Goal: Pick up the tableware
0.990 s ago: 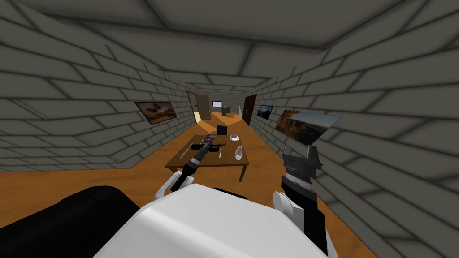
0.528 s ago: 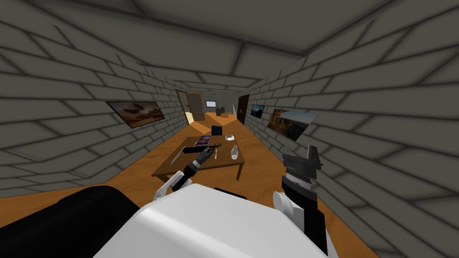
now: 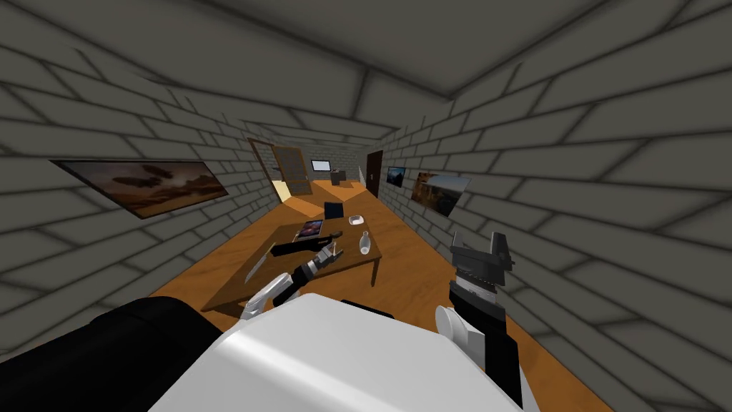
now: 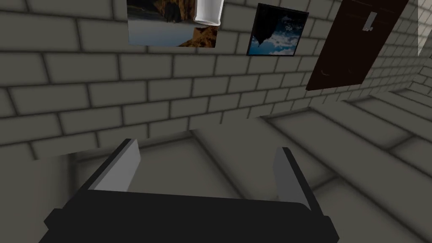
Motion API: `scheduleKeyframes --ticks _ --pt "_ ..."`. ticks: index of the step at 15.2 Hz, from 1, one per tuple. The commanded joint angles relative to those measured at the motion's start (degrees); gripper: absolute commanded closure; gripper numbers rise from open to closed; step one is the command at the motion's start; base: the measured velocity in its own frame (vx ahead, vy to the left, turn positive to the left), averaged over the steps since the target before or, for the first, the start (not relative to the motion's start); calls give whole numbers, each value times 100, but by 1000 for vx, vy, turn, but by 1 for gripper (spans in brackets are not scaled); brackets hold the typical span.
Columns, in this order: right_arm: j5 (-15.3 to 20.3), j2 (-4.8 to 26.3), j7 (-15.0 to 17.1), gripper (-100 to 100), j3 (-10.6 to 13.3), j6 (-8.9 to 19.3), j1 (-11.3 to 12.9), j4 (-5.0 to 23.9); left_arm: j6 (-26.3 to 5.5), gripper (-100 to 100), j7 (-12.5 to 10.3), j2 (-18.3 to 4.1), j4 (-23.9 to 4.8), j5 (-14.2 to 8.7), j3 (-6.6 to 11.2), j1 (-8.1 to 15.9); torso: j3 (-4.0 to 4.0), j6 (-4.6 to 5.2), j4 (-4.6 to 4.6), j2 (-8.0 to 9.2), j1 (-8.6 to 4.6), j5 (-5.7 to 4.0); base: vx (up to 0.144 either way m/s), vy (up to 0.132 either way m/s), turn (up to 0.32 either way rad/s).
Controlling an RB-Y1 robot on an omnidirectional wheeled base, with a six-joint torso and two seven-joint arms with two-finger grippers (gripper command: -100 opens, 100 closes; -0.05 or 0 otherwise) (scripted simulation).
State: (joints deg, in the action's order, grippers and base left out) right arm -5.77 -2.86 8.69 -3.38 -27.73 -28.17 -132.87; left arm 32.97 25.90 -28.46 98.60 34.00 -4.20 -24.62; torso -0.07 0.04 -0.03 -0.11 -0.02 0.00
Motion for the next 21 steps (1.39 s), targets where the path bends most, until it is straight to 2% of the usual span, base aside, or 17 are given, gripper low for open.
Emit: scheduleKeyframes --ticks 1,2,4,5,6,7,8,10,11,13,14,16,17,18,19,20,21 --pt "0 0 0 0 0 0 0 0 61 -100 92 -81 -148 206 -9 -15 0 0 0 0 0 0 21 5 -52" --pt "0 0 0 0 -1 0 -1 0 170 -100 300 -266 -386 388 -72 43 1 -6 0 1 1 0 24 -6 -192" --pt "0 0 0 0 0 0 0 0 170 -100 300 -266 -452 529 -72 43 0 -1 0 0 0 0 20 -2 -170" --pt "0 0 0 0 -1 0 -1 0 281 -100 511 -450 -752 722 -136 102 1 -4 0 2 -1 0 18 -8 -282" --pt "0 0 0 0 0 0 0 0 281 -100 511 -450 -760 838 -136 102 1 1 0 3 -2 -1 21 -3 -300" --pt "0 0 0 0 0 0 0 0 281 -100 511 -450 -760 855 -136 102 1 -1 1 2 -1 -1 15 5 -93" --pt "0 0 0 0 -1 0 -1 0 391 -100 723 -632 -990 1046 -200 161 2 -5 1 3 0 0 19 -4 -286" --pt "0 0 0 0 0 0 0 0 391 -100 723 -632 -1071 1184 -200 161 0 -1 0 1 -1 0 20 2 -179" --pt "0 0 0 0 -1 0 -1 0 502 -100 937 -810 -1336 1399 -266 220 1 -5 0 2 0 -1 23 -4 -252" --pt "0 0 0 0 0 0 0 0 502 -100 937 -810 -1382 1516 -266 220 0 -1 0 0 0 -1 21 2 -184" --pt "0 0 0 0 -1 0 -1 0 612 -100 1150 -984 -1615 1724 -332 278 1 -5 0 2 0 -1 20 -1 -238" --pt "0 0 0 0 0 0 0 0 612 -100 1150 -984 -1694 1847 -332 278 1 -1 0 1 0 -1 20 3 -207" --pt "0 0 0 0 -1 0 -1 0 722 -100 1363 -1154 -1927 2040 -399 337 1 -4 0 2 0 0 21 -1 -236" --pt "0 0 0 0 0 0 0 0 722 -100 1363 -1154 -2004 2163 -399 337 1 1 1 1 -1 -1 25 1 -257" --pt "0 0 0 0 0 0 0 0 722 -100 1363 -1154 -2004 2178 -399 337 0 -2 0 0 -1 -1 19 5 -109" --pt "0 0 0 0 -1 0 -1 0 830 -100 1547 -1318 -2182 2393 -466 394 1 -5 0 1 -1 0 21 0 -244" --pt "0 0 0 0 0 0 0 0 830 -100 1573 -1318 -2312 2501 -466 394 0 0 0 0 -1 -1 25 3 -277"
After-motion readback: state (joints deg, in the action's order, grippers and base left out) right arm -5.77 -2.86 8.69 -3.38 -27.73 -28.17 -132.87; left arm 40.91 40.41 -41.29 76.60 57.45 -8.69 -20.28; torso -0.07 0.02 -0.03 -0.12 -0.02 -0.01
